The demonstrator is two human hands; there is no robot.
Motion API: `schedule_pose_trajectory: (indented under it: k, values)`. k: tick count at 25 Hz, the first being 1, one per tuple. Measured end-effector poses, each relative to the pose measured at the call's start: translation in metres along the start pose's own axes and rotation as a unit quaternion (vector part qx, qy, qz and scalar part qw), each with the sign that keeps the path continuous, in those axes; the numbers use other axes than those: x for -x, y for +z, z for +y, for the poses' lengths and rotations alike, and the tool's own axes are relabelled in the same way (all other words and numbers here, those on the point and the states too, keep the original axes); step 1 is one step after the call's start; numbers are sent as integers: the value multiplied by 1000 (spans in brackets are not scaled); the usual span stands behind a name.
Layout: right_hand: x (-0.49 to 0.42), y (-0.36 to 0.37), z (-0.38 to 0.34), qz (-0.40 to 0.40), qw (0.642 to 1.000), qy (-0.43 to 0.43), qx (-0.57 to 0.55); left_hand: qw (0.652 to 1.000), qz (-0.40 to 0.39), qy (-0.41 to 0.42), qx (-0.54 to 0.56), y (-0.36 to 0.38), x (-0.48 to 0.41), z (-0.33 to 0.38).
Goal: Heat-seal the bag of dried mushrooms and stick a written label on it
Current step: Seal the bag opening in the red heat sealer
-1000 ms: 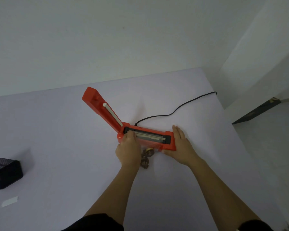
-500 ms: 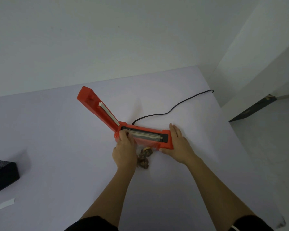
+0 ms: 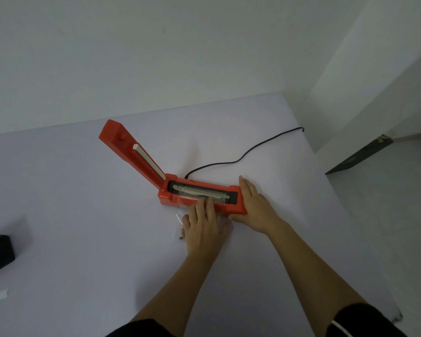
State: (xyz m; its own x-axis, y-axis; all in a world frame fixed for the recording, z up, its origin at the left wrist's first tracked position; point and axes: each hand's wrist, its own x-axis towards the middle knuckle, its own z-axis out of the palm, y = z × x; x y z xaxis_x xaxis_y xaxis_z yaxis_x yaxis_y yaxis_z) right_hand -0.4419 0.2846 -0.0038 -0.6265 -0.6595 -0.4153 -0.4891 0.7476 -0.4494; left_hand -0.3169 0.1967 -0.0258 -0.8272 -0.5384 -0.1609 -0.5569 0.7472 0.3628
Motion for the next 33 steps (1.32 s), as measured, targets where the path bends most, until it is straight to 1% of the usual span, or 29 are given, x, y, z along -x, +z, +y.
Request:
schedule_pose_trajectory:
  k: [1,3,9,12,14,15,17,19,21,23,27,29,33]
  values:
    - [-1,0,1,-3,1000,-1,9,999,-25,-7,-22,3,-1,0]
    - [-2,-1,1,-6,1000,-3,22,998,-39,-17,-52,7,-2,1]
    - [0,3,2,4,999,-7,38,996,10,16,-90,8,6,2]
    - [0,3,2,9,999,-11,37,996,-33,28,-75,6,3,1]
    - [0,3,1,11,999,-10,42,994,-89,19,-64,2,1,5]
    - [0,3,1,11,999,-8,43,993,-98,10,-59,-1,0,8]
    - [0,4,1,11,999,-6,45,998,-63,-5,-23,-10,-1,13]
    - [0,3,1,9,999,-5,45,998,-60,-12,11,-23,-2,19]
    - [-1,3,1,9,999,-3,44,996,-81,-31,22,-31,-5,21]
    - [-2,3,1,7,999,-3,45,997,-78,-21,18,-38,-9,20]
    - [-1,3,2,10,999,-5,47,993,-115,-5,34,-41,-16,15]
    - [-2,3,2,9,999,-7,47,992,-120,-3,44,-45,-18,14]
    - [-2,4,4,7,999,-12,45,994,-64,-23,90,-57,-20,13]
